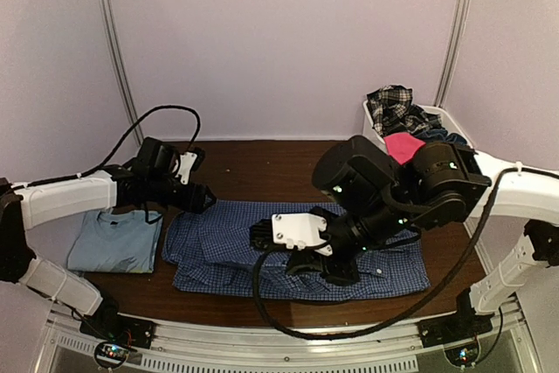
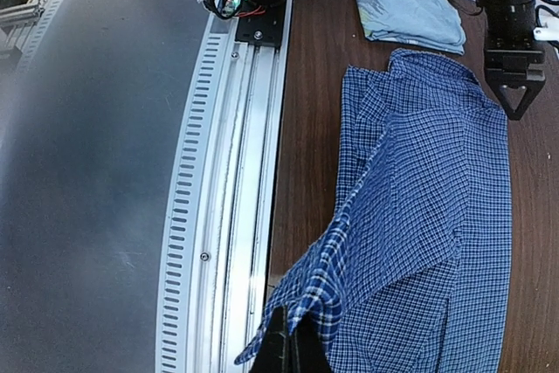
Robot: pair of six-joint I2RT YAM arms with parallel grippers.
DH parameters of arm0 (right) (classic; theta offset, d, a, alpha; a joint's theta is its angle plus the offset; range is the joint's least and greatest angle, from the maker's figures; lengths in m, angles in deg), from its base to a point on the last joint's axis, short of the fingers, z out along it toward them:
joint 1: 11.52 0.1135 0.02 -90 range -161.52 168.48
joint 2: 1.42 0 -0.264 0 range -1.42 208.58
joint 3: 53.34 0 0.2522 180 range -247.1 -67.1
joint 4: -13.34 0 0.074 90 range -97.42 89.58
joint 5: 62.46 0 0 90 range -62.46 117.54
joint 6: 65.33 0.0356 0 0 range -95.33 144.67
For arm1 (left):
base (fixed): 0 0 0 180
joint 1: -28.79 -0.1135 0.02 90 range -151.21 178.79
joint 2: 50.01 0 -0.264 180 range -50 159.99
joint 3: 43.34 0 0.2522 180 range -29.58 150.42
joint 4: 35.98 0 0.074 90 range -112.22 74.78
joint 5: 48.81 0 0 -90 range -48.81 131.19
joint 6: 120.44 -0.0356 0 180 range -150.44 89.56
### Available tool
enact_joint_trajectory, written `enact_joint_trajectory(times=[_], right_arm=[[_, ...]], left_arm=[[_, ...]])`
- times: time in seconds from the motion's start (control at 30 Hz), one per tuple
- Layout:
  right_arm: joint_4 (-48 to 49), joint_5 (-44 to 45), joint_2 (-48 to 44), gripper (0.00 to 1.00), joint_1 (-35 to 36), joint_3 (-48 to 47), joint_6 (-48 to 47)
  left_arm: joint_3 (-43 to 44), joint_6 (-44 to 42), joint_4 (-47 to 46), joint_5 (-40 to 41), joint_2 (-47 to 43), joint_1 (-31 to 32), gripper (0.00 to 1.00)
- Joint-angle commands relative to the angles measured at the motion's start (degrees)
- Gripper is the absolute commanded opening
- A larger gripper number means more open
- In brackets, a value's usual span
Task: Fold and stack the mixed laundry pile
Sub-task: Adjust the rectangle-folded shirt at the center of the board.
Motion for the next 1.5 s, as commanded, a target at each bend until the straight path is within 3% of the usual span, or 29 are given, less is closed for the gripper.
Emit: enact_joint_trajectory(times=[0.0, 0.37, 0.6, 1.17, 1.47], right_arm=[[1.9, -2.0, 0.5, 0.0, -7.0, -0.2, 1.4], [10.5, -8.7, 6.3, 0.0, -29.1, 7.8, 8.5], [16.3, -13.7, 7.4, 0.0, -40.3, 18.0, 15.1], [17.2, -16.2, 6.5, 0.0, -54.3, 31.1, 19.6], [14.1, -15.7, 9.0, 0.0, -60.7, 25.9, 17.9]], left_arm=[[1.9, 0.4, 0.6, -1.5, 0.7, -1.6, 0.68], [3.2, 0.3, 2.5, -2.0, 3.3, -4.0, 0.68], [4.1, -0.2, 3.1, -3.1, 5.9, -5.9, 0.68], [7.0, -1.7, 4.7, -5.3, 10.7, -9.2, 0.67], [7.4, -2.0, 5.0, -5.9, 12.2, -9.8, 0.67]])
